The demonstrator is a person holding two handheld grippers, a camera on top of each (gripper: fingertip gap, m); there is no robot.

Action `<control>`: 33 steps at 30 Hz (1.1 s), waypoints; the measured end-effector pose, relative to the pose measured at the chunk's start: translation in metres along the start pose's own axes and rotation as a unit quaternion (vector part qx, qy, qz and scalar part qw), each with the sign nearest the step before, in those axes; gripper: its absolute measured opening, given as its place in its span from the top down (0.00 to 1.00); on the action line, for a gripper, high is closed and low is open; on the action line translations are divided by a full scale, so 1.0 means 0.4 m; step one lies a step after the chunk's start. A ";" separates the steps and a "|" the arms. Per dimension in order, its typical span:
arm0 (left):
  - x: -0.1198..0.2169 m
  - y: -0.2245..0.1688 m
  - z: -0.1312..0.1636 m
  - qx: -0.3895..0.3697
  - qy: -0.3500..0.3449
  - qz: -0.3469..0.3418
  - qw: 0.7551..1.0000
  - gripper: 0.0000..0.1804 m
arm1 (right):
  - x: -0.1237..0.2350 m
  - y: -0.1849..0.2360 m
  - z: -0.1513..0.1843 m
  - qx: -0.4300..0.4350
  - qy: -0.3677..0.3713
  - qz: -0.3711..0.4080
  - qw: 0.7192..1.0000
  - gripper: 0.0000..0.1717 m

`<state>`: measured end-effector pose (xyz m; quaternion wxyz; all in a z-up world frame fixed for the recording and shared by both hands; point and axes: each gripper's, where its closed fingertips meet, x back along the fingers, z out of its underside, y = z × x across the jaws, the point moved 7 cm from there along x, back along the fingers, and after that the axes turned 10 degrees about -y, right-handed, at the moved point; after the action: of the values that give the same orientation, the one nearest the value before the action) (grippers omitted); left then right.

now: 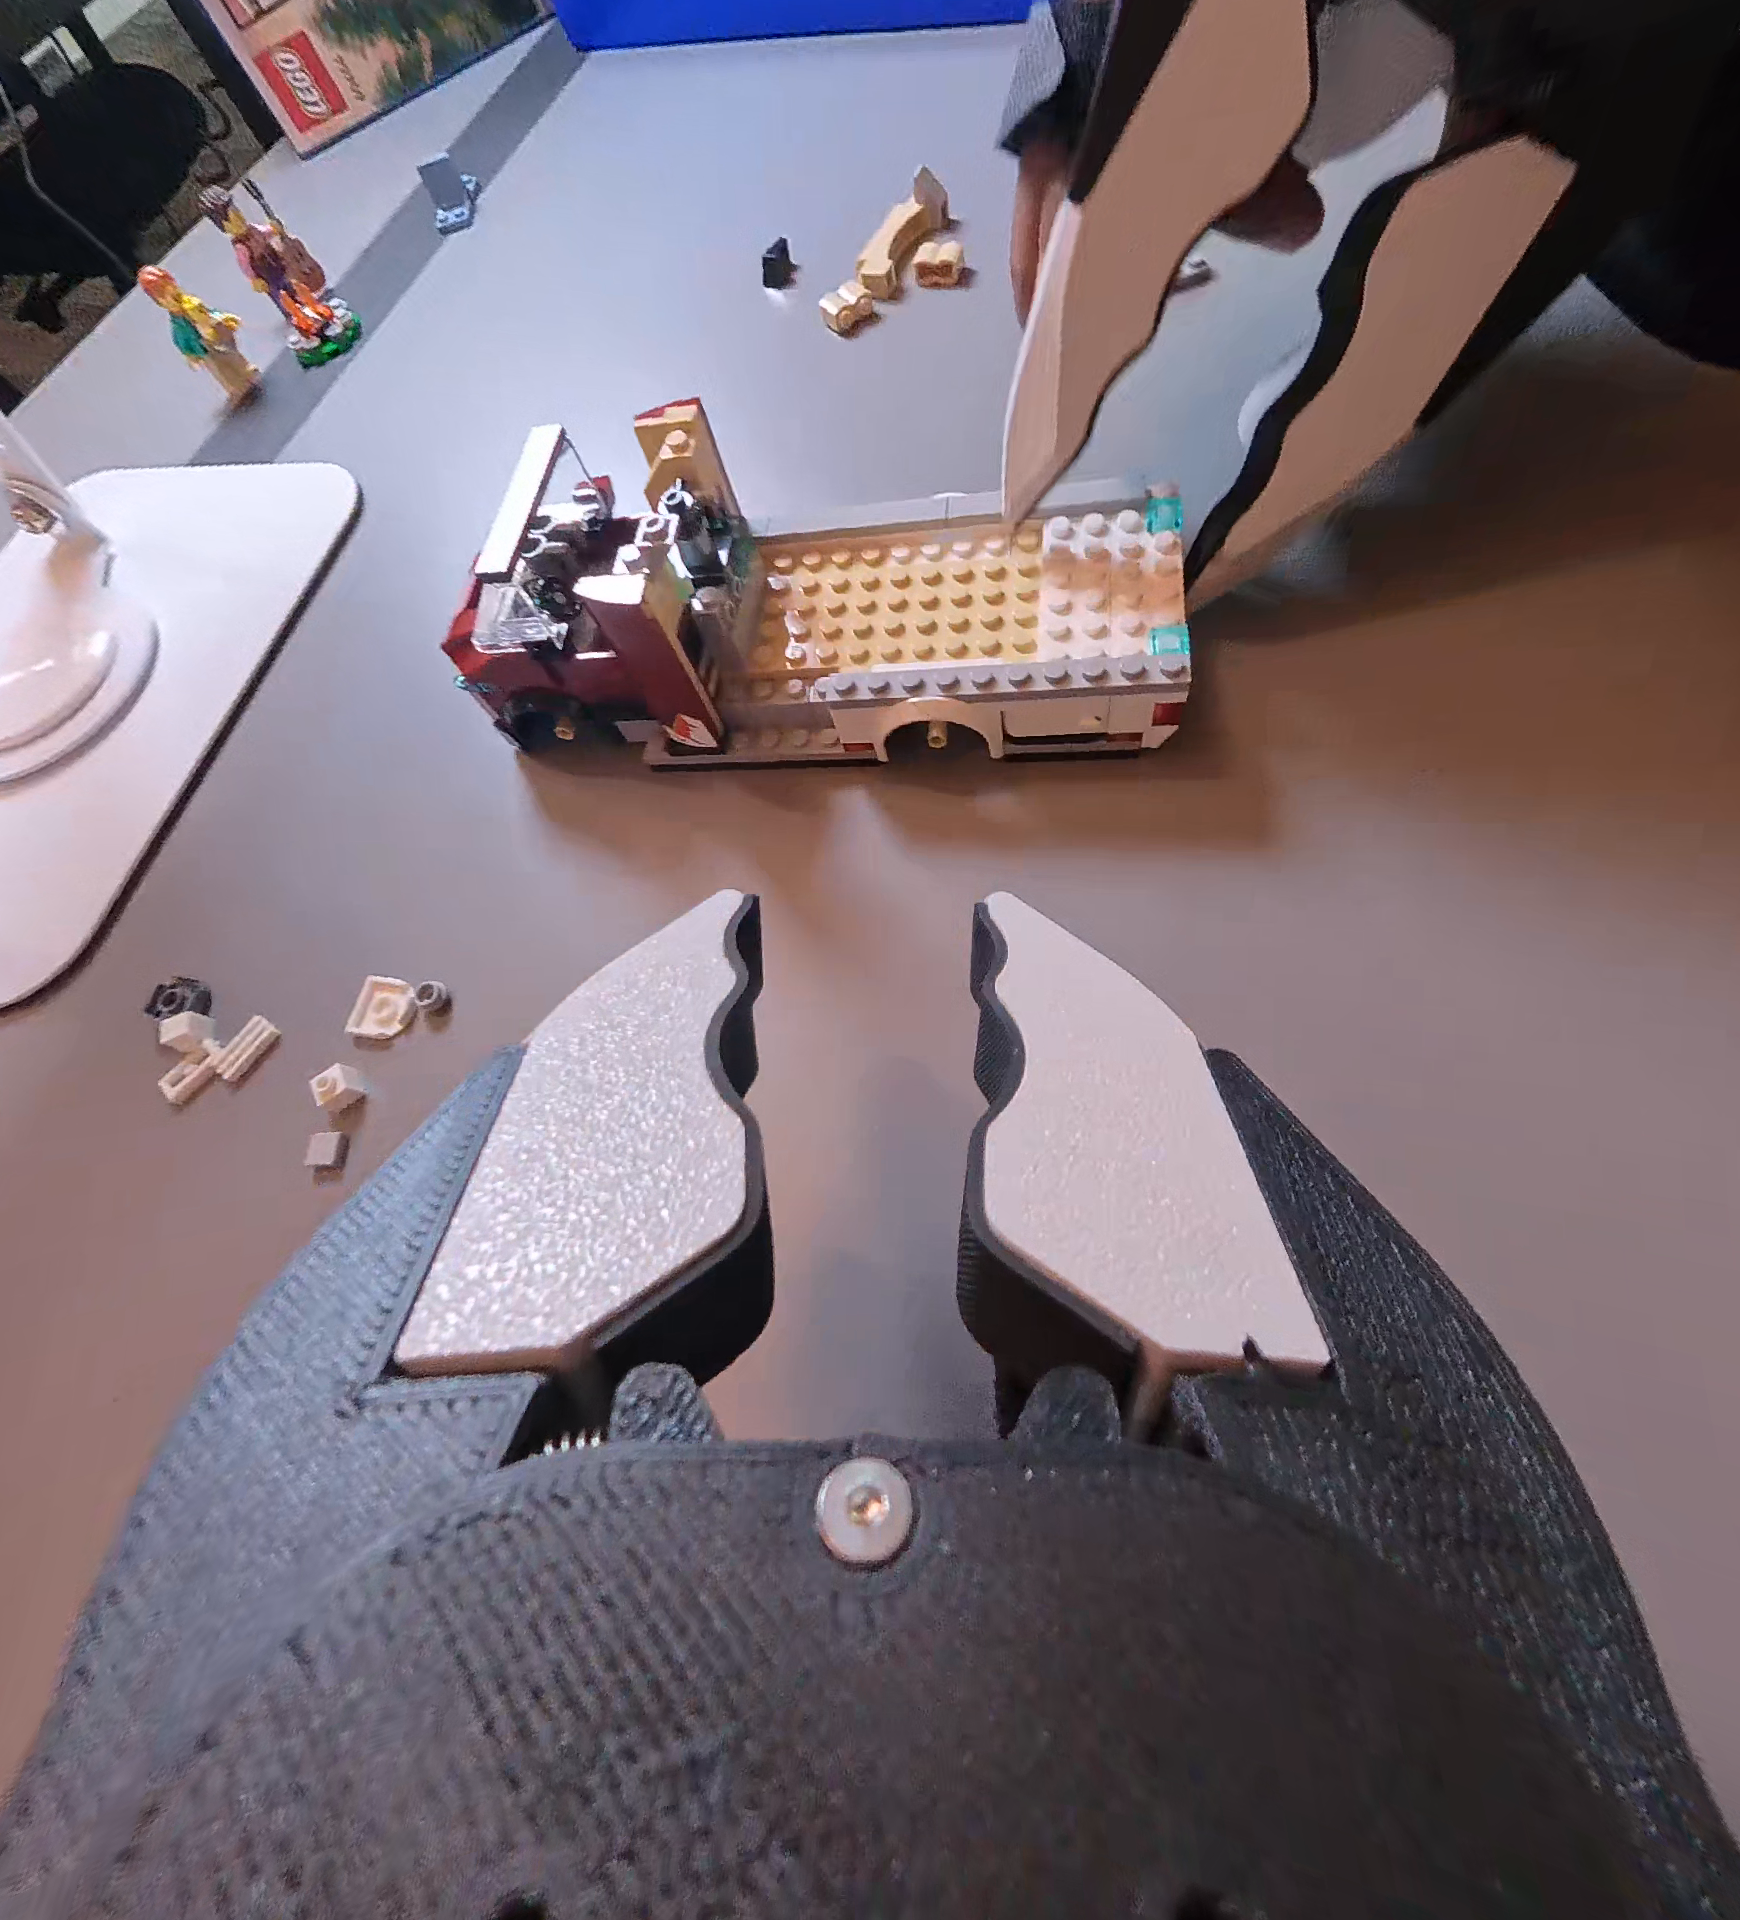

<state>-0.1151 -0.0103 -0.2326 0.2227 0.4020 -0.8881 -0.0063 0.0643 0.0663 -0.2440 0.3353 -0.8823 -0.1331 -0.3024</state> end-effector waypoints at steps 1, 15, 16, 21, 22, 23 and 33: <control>-0.002 -0.005 0.003 -0.003 0.003 0.002 1.000 0.78 | 0.020 -0.004 0.004 -0.019 -0.007 0.004 1.000 0.75; 0.010 -0.007 -0.002 -0.014 -0.023 -0.006 1.000 0.81 | 0.235 0.009 0.249 -0.344 0.093 0.041 0.933 0.80; 0.009 -0.007 0.000 -0.014 -0.022 -0.006 1.000 0.82 | 0.224 0.010 0.249 -0.345 0.102 0.034 0.932 0.82; 0.007 -0.013 0.008 -0.025 -0.012 -0.006 1.000 0.83 | 0.201 -0.023 0.254 -0.329 0.128 0.005 0.936 0.95; 0.006 -0.014 0.011 -0.027 -0.011 -0.005 1.000 0.83 | 0.204 -0.028 0.259 -0.315 0.135 -0.011 0.940 0.95; 0.006 -0.015 0.013 -0.027 -0.009 -0.003 1.000 0.83 | 0.209 -0.037 0.269 -0.295 0.145 -0.021 0.944 0.95; 0.001 -0.008 0.023 -0.010 -0.016 -0.004 1.000 0.83 | 0.210 -0.104 0.211 -0.230 0.094 0.024 0.968 0.78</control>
<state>-0.1167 -0.0144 -0.2414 0.2123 0.4030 -0.8899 -0.0225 0.1493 0.1566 -0.2205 0.1410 -0.9061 -0.0065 -0.3988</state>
